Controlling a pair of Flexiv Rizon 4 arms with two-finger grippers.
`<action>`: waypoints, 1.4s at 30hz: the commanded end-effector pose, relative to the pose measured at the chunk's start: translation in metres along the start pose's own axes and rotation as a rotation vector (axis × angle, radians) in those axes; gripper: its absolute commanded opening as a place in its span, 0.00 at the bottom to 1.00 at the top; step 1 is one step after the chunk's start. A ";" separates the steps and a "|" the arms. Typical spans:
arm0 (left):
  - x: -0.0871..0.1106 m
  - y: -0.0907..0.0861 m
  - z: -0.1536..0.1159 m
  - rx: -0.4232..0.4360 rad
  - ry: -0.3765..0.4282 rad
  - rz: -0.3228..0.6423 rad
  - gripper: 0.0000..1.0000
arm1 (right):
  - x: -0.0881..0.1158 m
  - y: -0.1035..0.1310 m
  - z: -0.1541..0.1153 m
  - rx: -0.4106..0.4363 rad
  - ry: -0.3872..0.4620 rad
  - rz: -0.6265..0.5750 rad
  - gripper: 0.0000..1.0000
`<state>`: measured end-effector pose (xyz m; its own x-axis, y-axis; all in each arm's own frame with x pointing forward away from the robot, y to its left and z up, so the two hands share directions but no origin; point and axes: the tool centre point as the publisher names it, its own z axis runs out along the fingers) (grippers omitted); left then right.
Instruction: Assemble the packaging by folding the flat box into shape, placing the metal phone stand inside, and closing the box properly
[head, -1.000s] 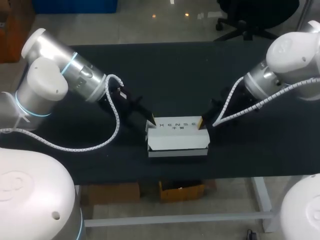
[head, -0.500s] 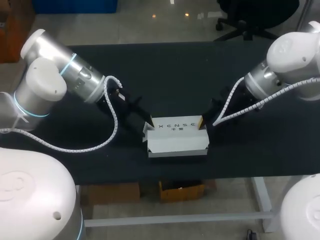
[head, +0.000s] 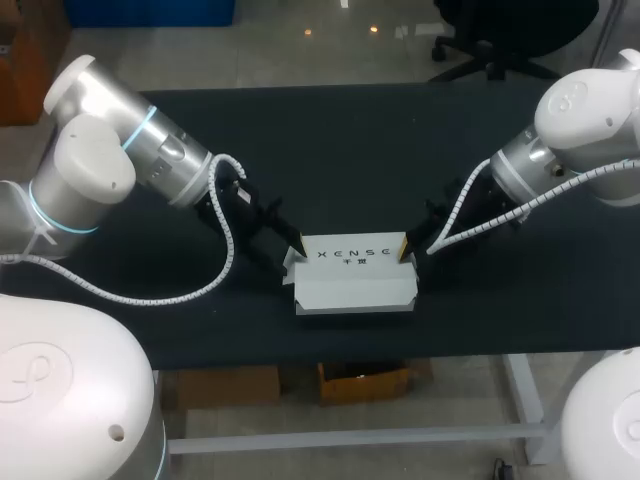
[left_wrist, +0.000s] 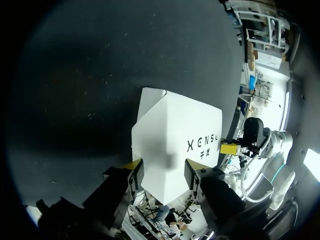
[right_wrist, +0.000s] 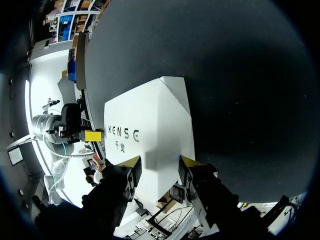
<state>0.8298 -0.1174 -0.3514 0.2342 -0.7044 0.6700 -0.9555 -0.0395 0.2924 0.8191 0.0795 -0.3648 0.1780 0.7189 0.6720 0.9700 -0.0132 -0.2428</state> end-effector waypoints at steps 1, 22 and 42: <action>-0.001 0.002 0.000 0.012 -0.002 0.014 0.55 | 0.000 -0.001 0.001 -0.002 -0.003 -0.001 0.46; -0.004 -0.002 0.008 0.014 0.005 0.093 0.52 | -0.003 0.002 0.008 0.001 0.001 0.009 0.46; 0.013 -0.002 0.018 -0.056 0.016 0.071 0.44 | 0.013 0.000 0.002 0.002 0.034 0.007 0.46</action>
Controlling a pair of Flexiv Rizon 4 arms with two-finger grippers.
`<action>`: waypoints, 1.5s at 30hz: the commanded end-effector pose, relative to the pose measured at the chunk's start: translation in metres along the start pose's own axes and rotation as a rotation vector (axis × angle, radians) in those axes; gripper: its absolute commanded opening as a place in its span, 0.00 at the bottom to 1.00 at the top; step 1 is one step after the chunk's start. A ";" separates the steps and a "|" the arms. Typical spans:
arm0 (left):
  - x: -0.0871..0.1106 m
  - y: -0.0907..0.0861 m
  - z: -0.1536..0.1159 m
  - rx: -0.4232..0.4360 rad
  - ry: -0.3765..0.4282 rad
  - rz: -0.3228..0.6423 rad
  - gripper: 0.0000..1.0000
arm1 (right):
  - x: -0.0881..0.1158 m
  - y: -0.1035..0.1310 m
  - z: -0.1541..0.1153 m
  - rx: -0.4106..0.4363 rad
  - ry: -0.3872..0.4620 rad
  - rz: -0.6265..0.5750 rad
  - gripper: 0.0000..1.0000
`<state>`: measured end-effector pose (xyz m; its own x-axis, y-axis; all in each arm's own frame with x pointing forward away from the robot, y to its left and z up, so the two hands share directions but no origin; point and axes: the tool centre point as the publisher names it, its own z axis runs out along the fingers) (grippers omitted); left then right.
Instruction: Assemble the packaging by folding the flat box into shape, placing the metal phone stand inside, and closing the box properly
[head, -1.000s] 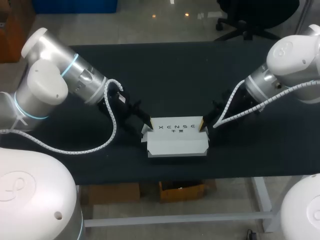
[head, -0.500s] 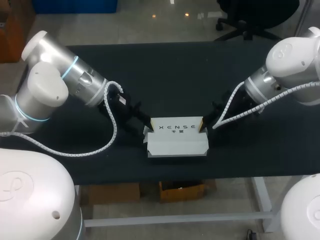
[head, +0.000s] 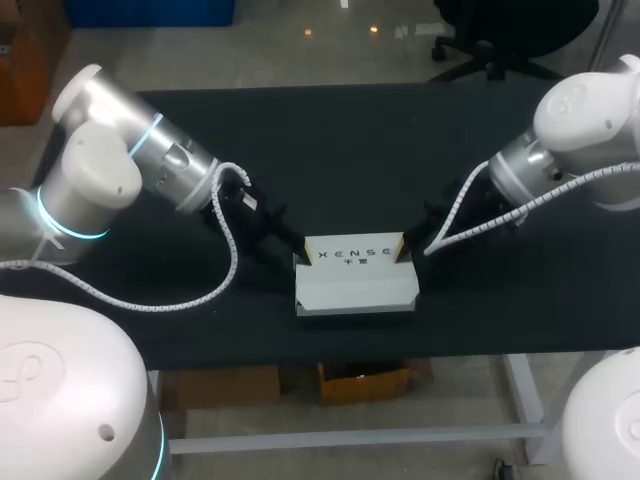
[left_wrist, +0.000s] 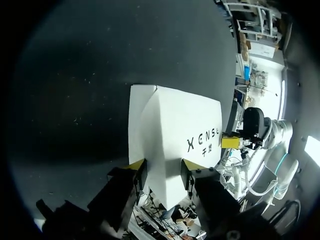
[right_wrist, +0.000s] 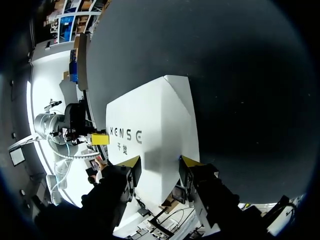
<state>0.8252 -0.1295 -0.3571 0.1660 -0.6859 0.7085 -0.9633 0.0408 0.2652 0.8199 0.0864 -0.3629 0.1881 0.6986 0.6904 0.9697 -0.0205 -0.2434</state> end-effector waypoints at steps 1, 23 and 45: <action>0.009 -0.006 0.005 -0.021 -0.007 -0.009 0.44 | 0.007 -0.001 -0.001 0.008 0.006 0.004 0.47; 0.020 -0.005 -0.004 -0.114 0.033 -0.059 0.42 | 0.009 0.012 -0.007 0.106 0.043 0.048 0.47; 0.028 -0.012 -0.008 -0.169 0.035 -0.109 0.41 | 0.021 0.012 -0.009 0.142 0.022 0.056 0.46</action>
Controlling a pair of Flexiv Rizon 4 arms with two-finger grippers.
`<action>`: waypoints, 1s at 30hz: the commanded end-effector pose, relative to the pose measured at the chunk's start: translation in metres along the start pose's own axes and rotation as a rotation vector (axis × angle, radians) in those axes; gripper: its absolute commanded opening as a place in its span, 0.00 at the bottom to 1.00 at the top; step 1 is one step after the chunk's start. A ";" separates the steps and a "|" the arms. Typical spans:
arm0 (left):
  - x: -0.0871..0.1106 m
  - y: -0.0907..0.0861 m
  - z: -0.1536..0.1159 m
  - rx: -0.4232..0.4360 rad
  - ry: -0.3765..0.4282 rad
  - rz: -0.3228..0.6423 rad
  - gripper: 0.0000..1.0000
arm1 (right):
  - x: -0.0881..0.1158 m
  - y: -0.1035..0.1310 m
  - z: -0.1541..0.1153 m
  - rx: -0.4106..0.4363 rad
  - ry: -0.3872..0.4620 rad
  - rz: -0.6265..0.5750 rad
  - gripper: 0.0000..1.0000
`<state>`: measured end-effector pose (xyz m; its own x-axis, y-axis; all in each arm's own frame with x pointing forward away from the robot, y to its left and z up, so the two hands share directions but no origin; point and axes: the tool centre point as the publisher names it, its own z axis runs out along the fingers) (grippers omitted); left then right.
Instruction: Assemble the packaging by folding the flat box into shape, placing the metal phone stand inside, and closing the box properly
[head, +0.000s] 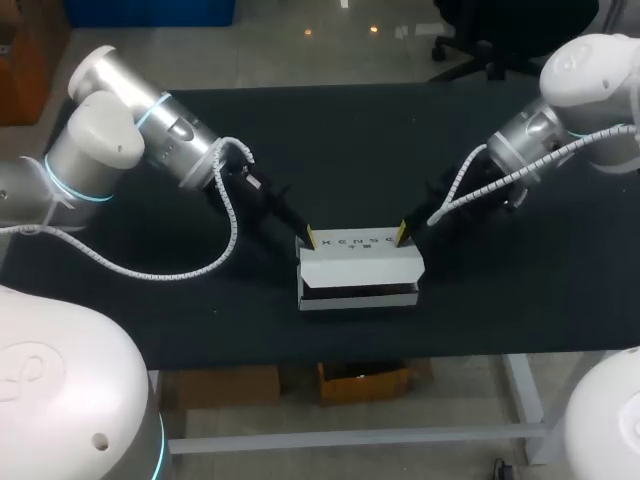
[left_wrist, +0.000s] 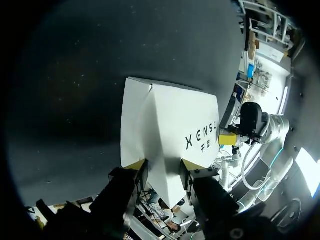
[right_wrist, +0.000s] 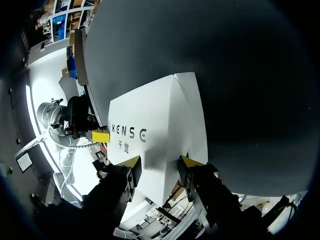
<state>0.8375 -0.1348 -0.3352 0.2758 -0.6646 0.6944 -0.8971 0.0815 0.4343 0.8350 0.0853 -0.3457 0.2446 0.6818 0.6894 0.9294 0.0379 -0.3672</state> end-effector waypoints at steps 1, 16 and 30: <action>0.008 -0.006 0.004 -0.024 0.001 -0.005 0.41 | 0.007 0.002 0.006 0.012 -0.001 0.004 0.46; 0.007 -0.004 0.003 -0.061 0.005 -0.037 0.40 | 0.009 -0.004 0.006 0.025 0.008 0.022 0.45; 0.010 -0.002 0.000 -0.094 0.003 -0.063 0.38 | 0.014 -0.004 0.001 0.050 0.012 0.015 0.45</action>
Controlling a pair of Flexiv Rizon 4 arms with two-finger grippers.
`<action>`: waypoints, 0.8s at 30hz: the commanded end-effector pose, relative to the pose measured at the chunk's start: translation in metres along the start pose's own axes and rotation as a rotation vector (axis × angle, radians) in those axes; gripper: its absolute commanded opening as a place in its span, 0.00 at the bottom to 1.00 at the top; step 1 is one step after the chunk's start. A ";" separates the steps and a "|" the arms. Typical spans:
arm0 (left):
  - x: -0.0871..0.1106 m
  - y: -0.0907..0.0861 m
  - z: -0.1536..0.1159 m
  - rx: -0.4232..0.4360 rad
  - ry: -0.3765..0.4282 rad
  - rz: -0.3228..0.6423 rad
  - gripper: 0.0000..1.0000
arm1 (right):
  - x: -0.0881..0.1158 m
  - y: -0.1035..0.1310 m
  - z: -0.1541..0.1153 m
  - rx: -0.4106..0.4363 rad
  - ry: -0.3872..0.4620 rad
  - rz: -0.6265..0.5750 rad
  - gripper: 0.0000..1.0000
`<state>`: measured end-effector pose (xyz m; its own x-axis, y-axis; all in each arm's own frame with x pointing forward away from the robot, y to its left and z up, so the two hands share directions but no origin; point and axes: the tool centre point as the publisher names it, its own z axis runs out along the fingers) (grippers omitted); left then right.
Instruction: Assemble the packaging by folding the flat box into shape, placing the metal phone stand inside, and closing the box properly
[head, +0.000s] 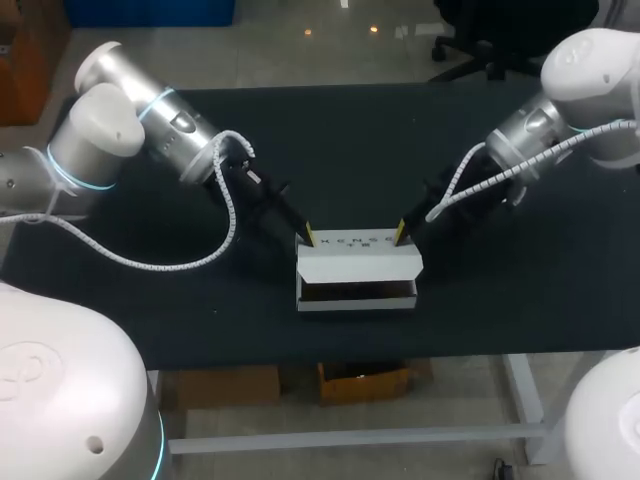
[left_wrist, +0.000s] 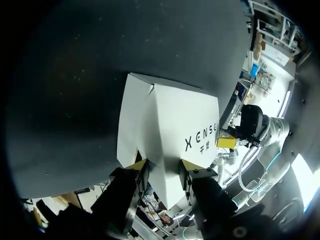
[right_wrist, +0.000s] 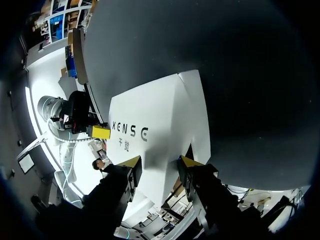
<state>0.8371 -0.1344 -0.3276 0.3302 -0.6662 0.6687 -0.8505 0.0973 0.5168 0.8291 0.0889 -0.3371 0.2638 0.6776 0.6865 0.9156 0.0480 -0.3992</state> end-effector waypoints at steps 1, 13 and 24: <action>0.006 -0.006 0.004 -0.025 0.001 -0.006 0.38 | 0.007 0.004 0.002 0.021 0.006 -0.005 0.45; 0.008 -0.008 0.001 -0.062 0.012 -0.022 0.40 | 0.013 0.007 0.000 0.051 0.019 -0.021 0.45; 0.009 -0.009 -0.003 -0.085 0.019 -0.035 0.38 | 0.017 0.007 -0.001 0.061 0.019 -0.022 0.45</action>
<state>0.8436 -0.1312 -0.3235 0.3682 -0.6541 0.6608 -0.8089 0.1251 0.5746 0.8375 0.0923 -0.3287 0.2508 0.6627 0.7056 0.9046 0.0991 -0.4146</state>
